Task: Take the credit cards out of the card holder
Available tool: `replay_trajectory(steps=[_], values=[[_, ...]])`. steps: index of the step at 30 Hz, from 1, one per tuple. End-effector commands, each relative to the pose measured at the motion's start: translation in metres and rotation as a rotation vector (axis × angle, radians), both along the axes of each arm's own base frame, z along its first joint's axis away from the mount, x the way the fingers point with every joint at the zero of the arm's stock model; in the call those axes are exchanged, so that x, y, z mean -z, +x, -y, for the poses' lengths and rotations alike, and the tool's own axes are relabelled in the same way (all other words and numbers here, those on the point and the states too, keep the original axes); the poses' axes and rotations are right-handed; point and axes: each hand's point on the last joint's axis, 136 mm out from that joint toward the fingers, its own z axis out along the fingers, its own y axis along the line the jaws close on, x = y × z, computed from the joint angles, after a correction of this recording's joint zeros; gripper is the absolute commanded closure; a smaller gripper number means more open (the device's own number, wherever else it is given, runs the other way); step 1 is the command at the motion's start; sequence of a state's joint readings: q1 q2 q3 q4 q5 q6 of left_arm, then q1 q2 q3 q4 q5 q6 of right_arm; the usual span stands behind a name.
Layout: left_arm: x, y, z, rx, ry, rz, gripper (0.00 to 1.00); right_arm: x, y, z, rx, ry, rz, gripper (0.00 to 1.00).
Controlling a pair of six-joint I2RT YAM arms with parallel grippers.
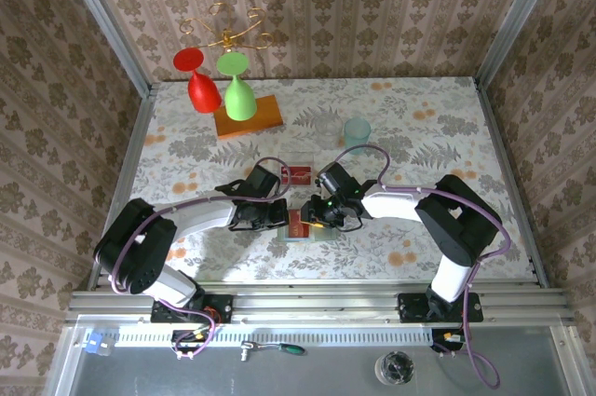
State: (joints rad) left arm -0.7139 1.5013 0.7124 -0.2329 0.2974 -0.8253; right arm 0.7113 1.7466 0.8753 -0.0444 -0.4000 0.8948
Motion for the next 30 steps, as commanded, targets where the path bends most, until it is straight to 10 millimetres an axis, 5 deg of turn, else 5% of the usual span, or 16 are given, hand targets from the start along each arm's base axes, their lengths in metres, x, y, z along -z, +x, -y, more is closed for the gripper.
replay_trajectory(steps=[1, 15, 30], values=[[0.008, -0.007, -0.009, 0.01, 0.052, -0.023, 1.0, 0.006, 0.001, -0.001, 0.012, 0.01, -0.023, 0.67], [0.008, -0.006, -0.007, 0.01, 0.045, -0.026, 1.0, -0.012, 0.005, -0.008, 0.047, 0.139, -0.018, 0.71], [0.008, -0.007, -0.007, 0.014, 0.043, -0.025, 1.0, -0.006, 0.004, -0.005, 0.065, 0.149, -0.023, 0.86]])
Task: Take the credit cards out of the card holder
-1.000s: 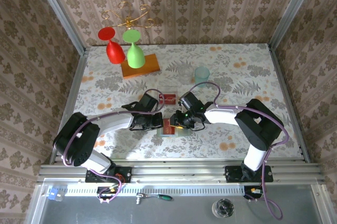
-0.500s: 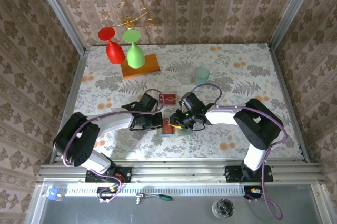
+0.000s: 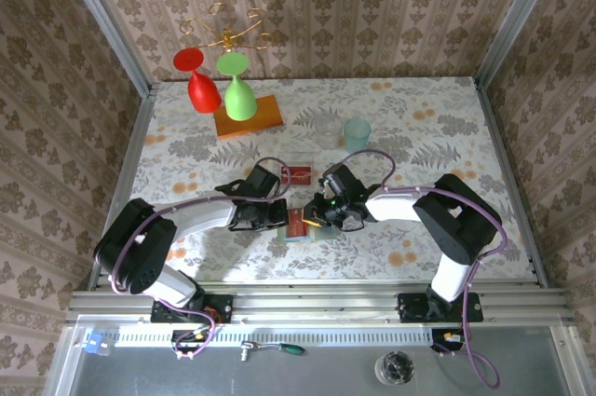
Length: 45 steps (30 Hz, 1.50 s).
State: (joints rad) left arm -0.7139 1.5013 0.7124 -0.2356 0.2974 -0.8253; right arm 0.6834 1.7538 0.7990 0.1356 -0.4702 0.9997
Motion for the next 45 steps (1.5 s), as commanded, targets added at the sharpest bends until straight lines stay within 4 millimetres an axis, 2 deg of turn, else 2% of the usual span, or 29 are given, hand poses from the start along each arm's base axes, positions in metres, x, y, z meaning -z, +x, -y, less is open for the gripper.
replay_trajectory(steps=[1, 16, 30, 45], values=[[0.007, -0.006, -0.007, 0.013, 0.043, -0.024, 1.0, -0.006, 0.0, 0.0, 0.004, 0.027, 0.011, 0.86], [0.007, -0.007, -0.008, 0.014, 0.053, -0.027, 1.0, -0.003, -0.006, 0.024, 0.023, -0.035, 0.024, 0.89], [0.001, -0.006, -0.005, 0.012, 0.028, -0.017, 1.0, -0.024, -0.006, 0.046, 0.018, -0.15, 0.09, 0.89], [-0.001, -0.007, -0.006, 0.005, 0.017, -0.012, 1.0, -0.029, -0.004, 0.042, -0.001, -0.207, 0.109, 0.89]])
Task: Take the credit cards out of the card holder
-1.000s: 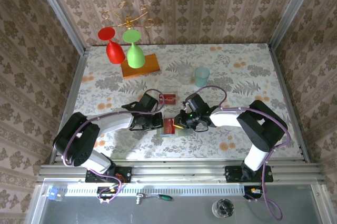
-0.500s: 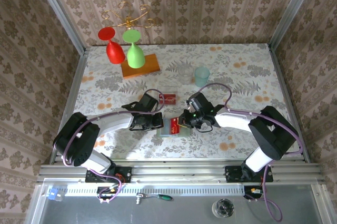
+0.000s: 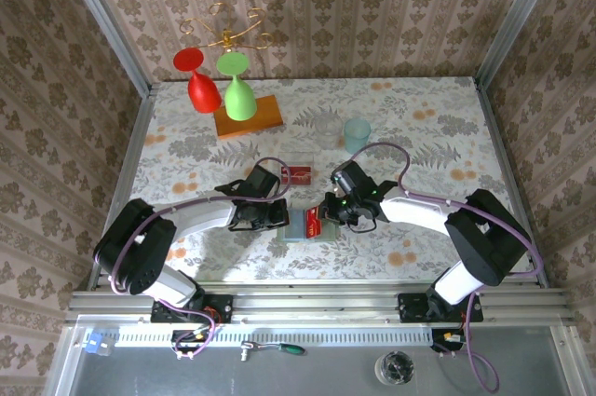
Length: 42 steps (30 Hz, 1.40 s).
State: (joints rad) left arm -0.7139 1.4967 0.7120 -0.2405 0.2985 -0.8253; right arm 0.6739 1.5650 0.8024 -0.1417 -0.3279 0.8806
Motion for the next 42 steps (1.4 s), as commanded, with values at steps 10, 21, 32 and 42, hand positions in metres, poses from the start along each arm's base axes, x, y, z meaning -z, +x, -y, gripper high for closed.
replay_trajectory(steps=[10, 21, 32, 42], values=[[-0.001, -0.006, -0.006, -0.003, 0.007, -0.007, 1.0, -0.004, 0.004, -0.014, -0.043, -0.037, 0.016, 0.88], [0.002, -0.008, -0.005, -0.007, 0.0, -0.012, 1.0, 0.002, -0.005, -0.016, -0.054, -0.055, -0.015, 0.84], [0.0, -0.006, -0.004, -0.006, -0.011, -0.006, 1.0, 0.002, -0.007, -0.012, -0.036, -0.072, -0.014, 0.85], [-0.025, 0.002, 0.003, 0.003, -0.041, 0.033, 0.93, -0.012, -0.002, -0.009, -0.039, -0.093, 0.028, 0.9]])
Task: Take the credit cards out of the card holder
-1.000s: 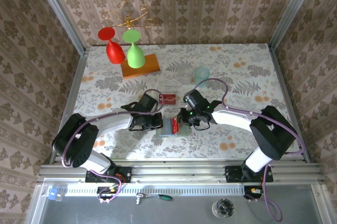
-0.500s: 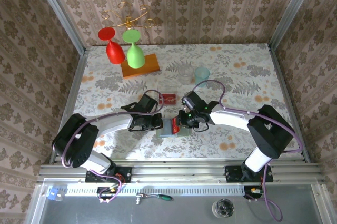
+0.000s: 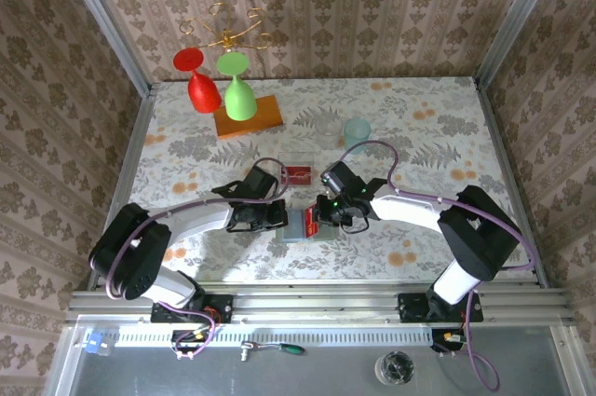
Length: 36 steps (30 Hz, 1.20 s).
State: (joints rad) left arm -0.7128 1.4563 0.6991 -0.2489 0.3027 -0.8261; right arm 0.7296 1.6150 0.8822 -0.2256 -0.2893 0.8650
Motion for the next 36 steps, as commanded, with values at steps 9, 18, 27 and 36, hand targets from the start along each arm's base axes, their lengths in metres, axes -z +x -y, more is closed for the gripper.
replay_trajectory(steps=[9, 18, 27, 36], values=[[-0.034, 0.011, -0.009, -0.021, -0.015, 0.059, 0.93, -0.037, 0.012, 0.01, -0.022, -0.059, 0.105, 0.9], [-0.035, 0.007, -0.034, -0.068, -0.015, 0.067, 0.93, -0.06, 0.034, 0.007, -0.217, -0.158, 0.246, 0.9], [-0.036, 0.007, -0.053, -0.106, -0.025, 0.069, 0.93, -0.071, 0.056, -0.008, -0.676, -0.304, 0.436, 0.9], [-0.038, 0.01, -0.059, -0.117, -0.024, 0.067, 0.93, -0.078, 0.081, -0.009, -1.088, -0.492, 0.617, 0.95]])
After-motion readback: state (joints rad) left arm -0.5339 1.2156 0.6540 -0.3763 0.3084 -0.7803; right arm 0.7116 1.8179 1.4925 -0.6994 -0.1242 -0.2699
